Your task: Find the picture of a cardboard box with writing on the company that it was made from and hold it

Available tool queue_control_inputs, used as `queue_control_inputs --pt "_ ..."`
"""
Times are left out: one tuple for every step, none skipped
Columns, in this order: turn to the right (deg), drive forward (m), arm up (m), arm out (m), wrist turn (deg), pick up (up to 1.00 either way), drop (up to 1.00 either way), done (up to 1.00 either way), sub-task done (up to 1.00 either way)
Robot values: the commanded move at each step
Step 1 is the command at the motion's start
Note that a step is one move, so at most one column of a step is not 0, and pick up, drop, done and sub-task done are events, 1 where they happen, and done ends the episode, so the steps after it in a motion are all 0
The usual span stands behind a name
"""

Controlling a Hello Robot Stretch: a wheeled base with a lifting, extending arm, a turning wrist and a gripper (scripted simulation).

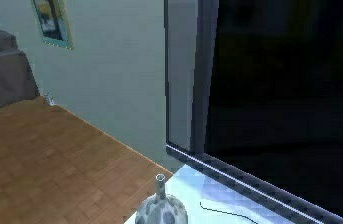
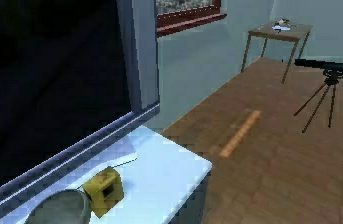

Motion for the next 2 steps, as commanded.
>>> queue_control_inputs --pt "-18.0 0.00 0.00 0.00 0.0 0.00 0.00 0.00 0.00" --pt "0.0 0.00 0.50 0.00 0.0 0.00 0.00 0.00 0.00"
